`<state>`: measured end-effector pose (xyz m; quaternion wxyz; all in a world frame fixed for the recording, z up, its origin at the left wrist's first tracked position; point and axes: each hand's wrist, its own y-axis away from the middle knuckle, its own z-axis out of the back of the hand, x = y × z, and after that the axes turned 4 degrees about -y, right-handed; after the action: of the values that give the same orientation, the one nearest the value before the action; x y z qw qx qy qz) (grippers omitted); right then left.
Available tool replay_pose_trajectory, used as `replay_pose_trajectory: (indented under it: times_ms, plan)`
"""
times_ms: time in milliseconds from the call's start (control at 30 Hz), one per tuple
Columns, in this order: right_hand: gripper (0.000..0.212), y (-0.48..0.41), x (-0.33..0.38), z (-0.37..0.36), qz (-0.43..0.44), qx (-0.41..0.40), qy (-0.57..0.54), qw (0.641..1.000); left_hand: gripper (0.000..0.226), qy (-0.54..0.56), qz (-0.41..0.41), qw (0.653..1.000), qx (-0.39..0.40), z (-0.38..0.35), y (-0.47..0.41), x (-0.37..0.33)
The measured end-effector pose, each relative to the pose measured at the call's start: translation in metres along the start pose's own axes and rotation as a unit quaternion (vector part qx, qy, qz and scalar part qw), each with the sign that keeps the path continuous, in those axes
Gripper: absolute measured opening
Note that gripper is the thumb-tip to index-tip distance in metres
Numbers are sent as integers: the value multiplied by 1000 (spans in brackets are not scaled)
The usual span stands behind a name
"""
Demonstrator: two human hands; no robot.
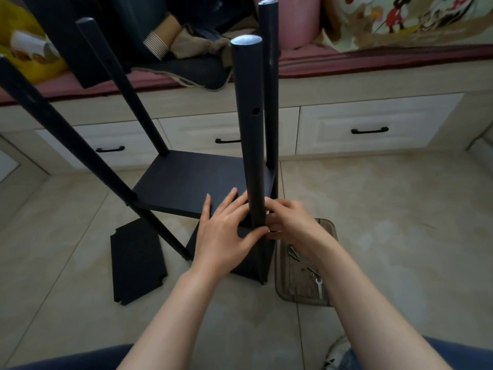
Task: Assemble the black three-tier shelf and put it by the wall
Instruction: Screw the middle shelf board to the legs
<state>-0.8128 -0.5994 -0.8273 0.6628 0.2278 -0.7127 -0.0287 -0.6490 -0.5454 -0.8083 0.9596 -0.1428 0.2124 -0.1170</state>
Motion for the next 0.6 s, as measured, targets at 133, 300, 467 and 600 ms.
replay_pose_trajectory:
  times_ms: [133,300,467,600]
  plan:
    - [40,1,-5,11,-8,39,-55,998,59,-8,-9,1000,-23,-4,4,2]
    - [27,-9,-37,39,-48,-49,-33,997,54,-3,-3,999,-36,-8,7,2]
    - [15,-22,-110,65,-177,-151,-58,971,50,-9,-11,998,-59,-13,9,2]
    - [6,-32,-159,73,-208,-182,-25,961,47,-9,-7,996,-83,-20,9,2]
